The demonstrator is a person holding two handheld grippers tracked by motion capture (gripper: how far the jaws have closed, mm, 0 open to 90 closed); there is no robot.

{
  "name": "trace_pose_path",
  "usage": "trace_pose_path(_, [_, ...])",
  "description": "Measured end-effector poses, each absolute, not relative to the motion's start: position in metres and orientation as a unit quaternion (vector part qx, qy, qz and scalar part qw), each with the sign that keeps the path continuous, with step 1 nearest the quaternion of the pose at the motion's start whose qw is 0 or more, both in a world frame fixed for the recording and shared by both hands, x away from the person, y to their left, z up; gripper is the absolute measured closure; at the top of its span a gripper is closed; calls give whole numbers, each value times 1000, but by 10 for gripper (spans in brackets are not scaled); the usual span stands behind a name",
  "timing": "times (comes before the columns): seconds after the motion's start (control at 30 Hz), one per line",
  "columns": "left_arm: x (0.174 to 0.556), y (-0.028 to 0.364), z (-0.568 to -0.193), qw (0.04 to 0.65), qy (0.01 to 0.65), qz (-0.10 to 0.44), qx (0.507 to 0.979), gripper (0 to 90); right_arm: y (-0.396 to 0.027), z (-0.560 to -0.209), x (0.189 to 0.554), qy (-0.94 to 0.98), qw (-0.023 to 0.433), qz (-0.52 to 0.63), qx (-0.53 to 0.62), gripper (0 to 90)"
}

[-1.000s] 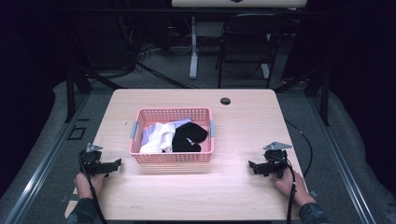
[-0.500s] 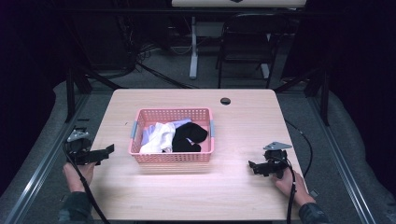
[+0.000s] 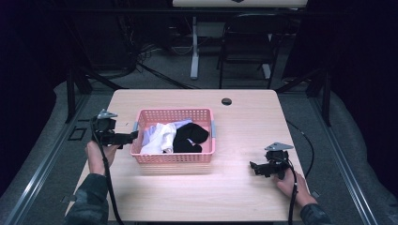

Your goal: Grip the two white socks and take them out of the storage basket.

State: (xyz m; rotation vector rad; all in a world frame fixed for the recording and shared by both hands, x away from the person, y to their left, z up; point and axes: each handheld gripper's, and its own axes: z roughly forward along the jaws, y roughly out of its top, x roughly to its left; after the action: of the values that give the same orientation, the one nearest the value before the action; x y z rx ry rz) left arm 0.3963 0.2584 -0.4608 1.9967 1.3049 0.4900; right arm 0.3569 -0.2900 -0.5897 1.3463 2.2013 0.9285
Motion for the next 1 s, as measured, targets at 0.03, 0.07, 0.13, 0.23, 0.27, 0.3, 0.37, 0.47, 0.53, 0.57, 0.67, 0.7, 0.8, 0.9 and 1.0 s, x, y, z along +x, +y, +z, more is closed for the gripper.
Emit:
trace_pose_path(0.03, [396,258,-461,346,503,189,769,0,-290,-590,357,787,198,332,481,0])
trace_pose_path(0.07, [401,250,-460,342,496,188,776,0,-290,-590,357,787,199,330,481,0])
trace_pose_path(0.13, [405,243,-461,340,495,185,778,0,-290,-590,357,787,198,331,481,0])
trace_pose_path(0.23, [410,238,-461,335,492,174,785,0,-290,-590,357,787,198,332,481,0])
trace_pose_path(0.27, [413,234,-461,333,492,170,787,0,-290,-590,357,787,198,332,481,0])
trace_pose_path(0.3, [413,234,-461,333,492,170,787,0,-290,-590,357,787,198,332,481,0])
trace_pose_path(0.37, [417,230,-460,329,489,165,791,0,-290,-590,357,787,198,332,481,0])
trace_pose_path(0.47, [422,223,-460,327,486,160,794,0,-290,-590,357,787,198,332,481,0])
trace_pose_path(0.53, [427,216,-460,319,484,154,800,0,-290,-590,357,787,198,332,481,0])
trace_pose_path(0.57, [427,216,-460,319,484,154,800,0,-290,-590,357,787,198,332,481,0])
trace_pose_path(0.67, [433,208,-461,316,483,150,803,0,-290,-590,357,787,198,332,481,0])
trace_pose_path(0.7, [434,206,-462,317,484,149,802,0,-290,-590,357,787,198,332,481,0])
trace_pose_path(0.8, [442,198,-467,312,482,137,807,0,-290,-590,357,787,198,332,481,0])
trace_pose_path(0.9, [449,190,-475,306,481,119,813,0,-290,-590,357,787,198,332,481,0])
trace_pose_path(1.0, [456,182,-483,298,482,103,817,0,-290,-590,357,788,198,331,480,0])
